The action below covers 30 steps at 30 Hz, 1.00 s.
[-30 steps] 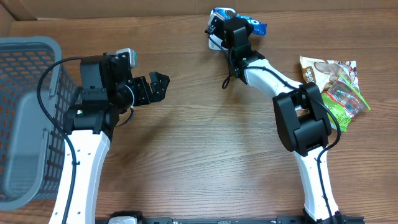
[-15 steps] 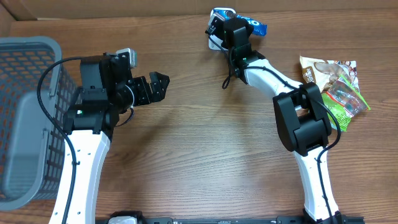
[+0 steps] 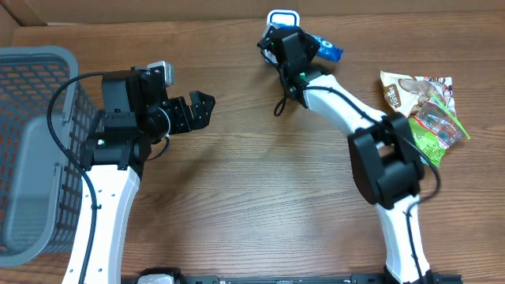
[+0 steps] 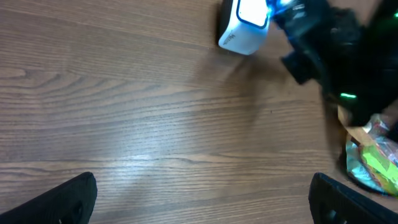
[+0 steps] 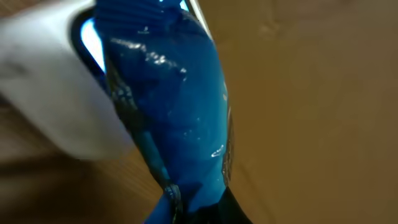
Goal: Scan the item barcode
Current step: 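Carry the Oreo pack right and drop it on the other packs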
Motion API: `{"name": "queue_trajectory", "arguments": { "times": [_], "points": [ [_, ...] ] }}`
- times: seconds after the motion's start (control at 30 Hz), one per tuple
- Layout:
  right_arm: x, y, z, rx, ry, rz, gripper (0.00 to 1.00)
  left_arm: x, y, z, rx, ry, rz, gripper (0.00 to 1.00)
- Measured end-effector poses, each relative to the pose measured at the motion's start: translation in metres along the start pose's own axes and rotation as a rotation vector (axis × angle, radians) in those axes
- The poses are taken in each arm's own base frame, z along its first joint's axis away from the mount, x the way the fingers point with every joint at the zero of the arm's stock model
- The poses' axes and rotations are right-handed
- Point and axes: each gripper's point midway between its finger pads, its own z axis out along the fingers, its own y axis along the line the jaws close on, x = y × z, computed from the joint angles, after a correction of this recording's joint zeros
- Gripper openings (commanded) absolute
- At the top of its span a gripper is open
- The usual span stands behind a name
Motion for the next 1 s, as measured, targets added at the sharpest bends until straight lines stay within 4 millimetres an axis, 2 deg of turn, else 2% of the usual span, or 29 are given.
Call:
{"name": "queue_trajectory", "arguments": {
  "times": [0.07, 0.17, 0.27, 0.33, 0.4, 0.5, 0.67, 0.73, 0.83, 0.9, 1.0],
  "points": [
    [-0.005, -0.017, -0.033, -0.029, -0.003, 0.061, 0.04, 0.0, 0.0, 0.0, 0.0, 0.0, 0.0, 1.0],
    [-0.007, -0.049, -0.093, -0.095, -0.025, 0.228, 0.04, 0.0, 0.0, 0.0, 0.0, -0.001, 0.0, 1.0],
    [0.003, -0.074, -0.151, -0.203, -0.04, 0.462, 0.04, 0.0, 0.0, 0.0, 0.0, 0.0, 0.0, 1.0],
    [0.014, -0.083, -0.18, -0.309, -0.039, 0.601, 0.04, 0.0, 0.0, 0.0, 0.0, 0.0, 0.0, 1.0],
    [0.035, -0.09, -0.198, -0.407, 0.002, 0.73, 0.04, 0.0, 0.0, 0.0, 0.0, 0.0, 0.0, 1.0],
    [0.083, -0.105, -0.201, -0.481, 0.124, 0.927, 0.04, 0.0, 0.0, 0.0, 0.0, 0.0, 0.0, 1.0],
    [0.189, -0.129, -0.186, -0.449, 0.423, 1.268, 0.04, 0.0, 0.0, 0.0, 0.0, 0.0, 0.0, 1.0],
    [0.221, -0.137, -0.18, -0.419, 0.486, 1.378, 0.04, 0.0, 0.0, 0.0, 0.0, 0.0, 0.0, 1.0],
    [0.265, -0.139, -0.167, -0.38, 0.552, 1.513, 0.04, 0.0, 0.0, 0.0, 0.0, 0.0, 0.0, 1.0],
    [0.291, -0.133, -0.156, -0.367, 0.586, 1.58, 0.07, 0.0, 0.0, 0.0, 0.0, -0.001, 0.0, 1.0],
    [0.311, -0.118, -0.14, -0.374, 0.592, 1.637, 0.17, 0.0, 0.0, 0.0, 0.0, -0.001, 0.0, 1.0]
  ]
}}
